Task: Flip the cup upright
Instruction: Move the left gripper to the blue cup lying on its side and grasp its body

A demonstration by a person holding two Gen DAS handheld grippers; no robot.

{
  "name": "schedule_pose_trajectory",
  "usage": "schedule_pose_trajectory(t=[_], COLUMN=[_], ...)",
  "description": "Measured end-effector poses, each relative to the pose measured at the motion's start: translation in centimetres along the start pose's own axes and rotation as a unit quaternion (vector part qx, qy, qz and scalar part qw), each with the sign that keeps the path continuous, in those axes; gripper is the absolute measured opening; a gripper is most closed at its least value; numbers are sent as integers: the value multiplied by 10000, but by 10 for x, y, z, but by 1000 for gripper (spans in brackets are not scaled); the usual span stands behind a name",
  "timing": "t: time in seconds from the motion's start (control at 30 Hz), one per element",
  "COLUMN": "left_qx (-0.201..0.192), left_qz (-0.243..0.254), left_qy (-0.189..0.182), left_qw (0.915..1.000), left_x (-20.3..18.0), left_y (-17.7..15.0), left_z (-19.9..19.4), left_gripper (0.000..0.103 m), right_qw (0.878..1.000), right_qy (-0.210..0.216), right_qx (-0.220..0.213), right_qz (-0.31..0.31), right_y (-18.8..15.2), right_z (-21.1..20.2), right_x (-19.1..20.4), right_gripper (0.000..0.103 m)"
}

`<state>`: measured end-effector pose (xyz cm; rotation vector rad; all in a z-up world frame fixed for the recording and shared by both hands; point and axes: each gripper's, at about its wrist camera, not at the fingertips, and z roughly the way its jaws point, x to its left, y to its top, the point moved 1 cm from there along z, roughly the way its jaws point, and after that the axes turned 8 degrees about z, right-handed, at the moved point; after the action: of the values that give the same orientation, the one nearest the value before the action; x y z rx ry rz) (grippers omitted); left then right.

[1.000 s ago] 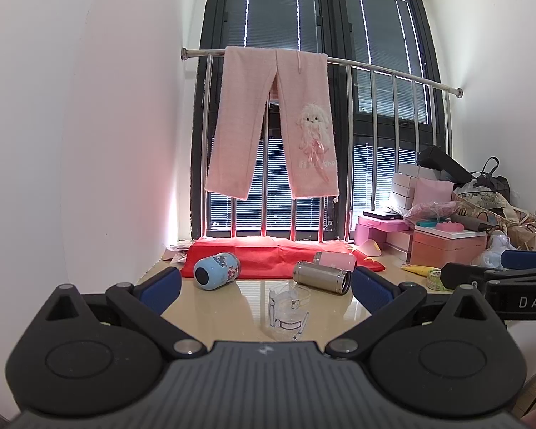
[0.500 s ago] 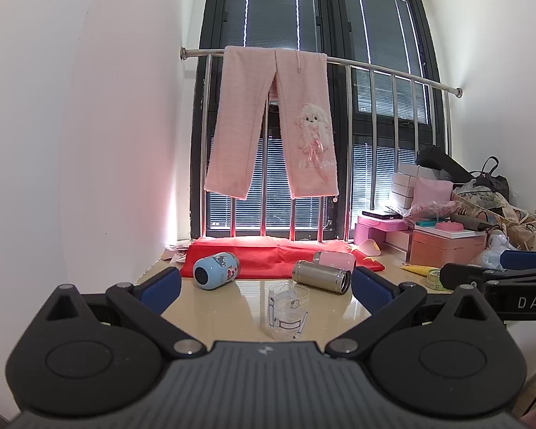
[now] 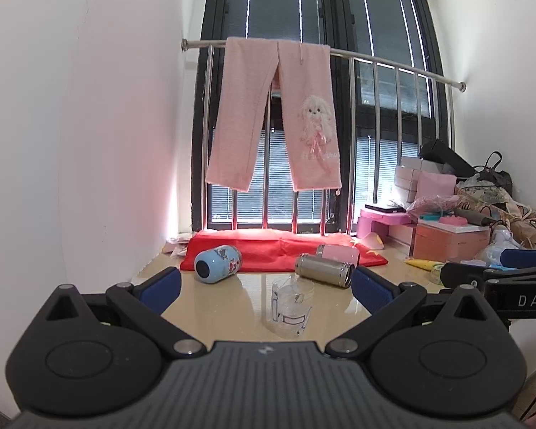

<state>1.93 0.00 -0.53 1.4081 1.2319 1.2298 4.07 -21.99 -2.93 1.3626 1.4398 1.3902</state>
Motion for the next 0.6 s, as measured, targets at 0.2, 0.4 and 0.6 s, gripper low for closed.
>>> schedule_pose_trajectory(t=[0.2,0.4,0.6], left_qx=[257,702,1119], left_qz=[-54,379,966], left_qy=[16,-28,-159], left_qw=[9997,9968,9889], left_x=[23,58,89], left_y=[6,22,43], left_z=[28,78,136], left_gripper=[103,103,103], right_qw=[9997,9985,9963], right_qy=[23,100,203], right_qx=[248,527,815], right_qz=[61,-110,-185], right_y=[3,13,22], right_z=[33,81,141], right_x=[2,18,39], right_gripper=[103,103,103])
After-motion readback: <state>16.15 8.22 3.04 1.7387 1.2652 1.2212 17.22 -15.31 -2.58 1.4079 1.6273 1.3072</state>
